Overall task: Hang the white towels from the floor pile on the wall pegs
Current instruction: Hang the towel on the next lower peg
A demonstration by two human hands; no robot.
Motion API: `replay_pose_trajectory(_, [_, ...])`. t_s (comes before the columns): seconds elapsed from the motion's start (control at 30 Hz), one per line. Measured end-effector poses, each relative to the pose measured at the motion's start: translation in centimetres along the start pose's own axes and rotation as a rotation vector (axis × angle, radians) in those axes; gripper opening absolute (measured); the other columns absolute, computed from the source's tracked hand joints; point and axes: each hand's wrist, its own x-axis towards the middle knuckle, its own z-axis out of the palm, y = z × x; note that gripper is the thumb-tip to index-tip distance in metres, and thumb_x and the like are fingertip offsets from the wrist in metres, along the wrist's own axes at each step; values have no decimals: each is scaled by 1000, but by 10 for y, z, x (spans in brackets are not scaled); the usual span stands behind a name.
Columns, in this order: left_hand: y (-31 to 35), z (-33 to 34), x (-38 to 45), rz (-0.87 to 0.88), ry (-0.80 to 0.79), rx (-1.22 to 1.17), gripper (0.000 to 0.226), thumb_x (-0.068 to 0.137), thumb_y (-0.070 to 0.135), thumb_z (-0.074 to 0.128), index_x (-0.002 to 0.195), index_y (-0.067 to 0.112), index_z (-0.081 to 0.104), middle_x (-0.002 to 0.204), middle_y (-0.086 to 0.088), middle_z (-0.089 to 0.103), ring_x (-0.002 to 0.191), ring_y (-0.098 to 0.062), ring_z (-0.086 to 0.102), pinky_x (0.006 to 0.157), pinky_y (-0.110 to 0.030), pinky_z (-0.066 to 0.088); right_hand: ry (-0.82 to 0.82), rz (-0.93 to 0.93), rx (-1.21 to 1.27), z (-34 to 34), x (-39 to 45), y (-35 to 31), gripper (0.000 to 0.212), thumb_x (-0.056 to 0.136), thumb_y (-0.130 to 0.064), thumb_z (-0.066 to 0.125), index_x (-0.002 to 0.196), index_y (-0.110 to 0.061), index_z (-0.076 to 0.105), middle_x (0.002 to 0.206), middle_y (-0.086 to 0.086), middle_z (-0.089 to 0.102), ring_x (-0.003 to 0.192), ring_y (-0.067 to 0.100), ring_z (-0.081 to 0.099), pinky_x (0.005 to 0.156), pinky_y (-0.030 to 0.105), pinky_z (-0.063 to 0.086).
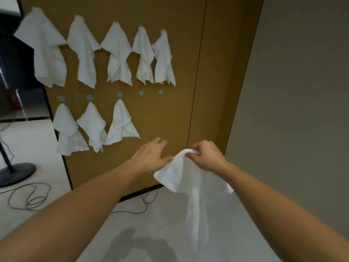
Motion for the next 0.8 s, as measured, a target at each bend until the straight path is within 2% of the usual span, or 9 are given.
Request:
replay_pose_trajectory(0.1, [-21,22,61,-8,45,-62,62,86,64,50,133,24,49,127,2,53,109,-18,56,89,-36,50,-38,-36,7,27,82,21,29,90,-42,64,66,-26,59,63,-10,57,60,11,56,49,28,41])
replay_pose_trajectory(0.2, [-44,40,122,-52,-14,-124,59,85,56,56,133,24,51,125,3,59,108,-16,58,87,-30,48,-95,-83,34,50,160,40,27,88,-43,64,69,-24,65,64,-7,60,62,13,58,58,36,52])
replay_pose_trajectory(0.3, [-72,48,184,-121,-34,-141,40,85,49,59,120,30,59,109,9,66,92,-10,59,67,-20,44,-151,-122,113,67,240,53,30,87,-41,65,62,-25,61,59,-7,58,57,11,55,51,28,39])
replay_pose_trajectory(0.37, [-94,52,219,-151,-16,-135,25,86,44,59,107,32,64,92,13,64,82,-7,59,58,-16,38,-200,-153,172,79,288,56,28,88,-38,66,65,-22,64,60,-6,59,54,9,53,48,25,37])
replay_pose_trajectory(0.47, [-129,62,263,-174,-20,-157,14,87,37,59,97,30,67,80,14,63,75,-7,60,60,-20,46,-275,-180,267,102,349,61,28,91,-31,67,79,-6,70,64,1,59,51,8,48,42,16,31])
replay_pose_trajectory(0.53, [-153,69,290,-200,-13,-184,12,87,37,61,93,30,68,77,14,65,72,-3,60,64,-26,52,-296,-183,316,118,386,64,31,91,-29,66,82,0,70,67,6,60,55,11,50,47,23,34])
replay_pose_trajectory(0.67, [-204,87,350,-249,31,-246,15,89,46,62,80,34,63,68,16,61,64,-1,57,60,-20,46,-290,-241,328,147,468,65,29,91,-32,66,75,-9,71,69,8,67,58,13,56,53,28,39])
replay_pose_trajectory(0.73, [-236,97,381,-281,72,-282,20,90,41,62,72,34,57,64,15,57,61,-1,54,56,-18,41,-256,-265,315,161,509,64,32,91,-36,66,72,-10,70,69,9,68,56,13,56,52,28,40])
replay_pose_trajectory(0.8, [-271,103,414,-307,120,-303,20,92,31,62,73,31,55,65,12,56,63,-5,54,56,-18,36,-229,-280,319,175,551,60,27,90,-34,68,75,-12,71,70,6,68,57,12,58,53,28,43])
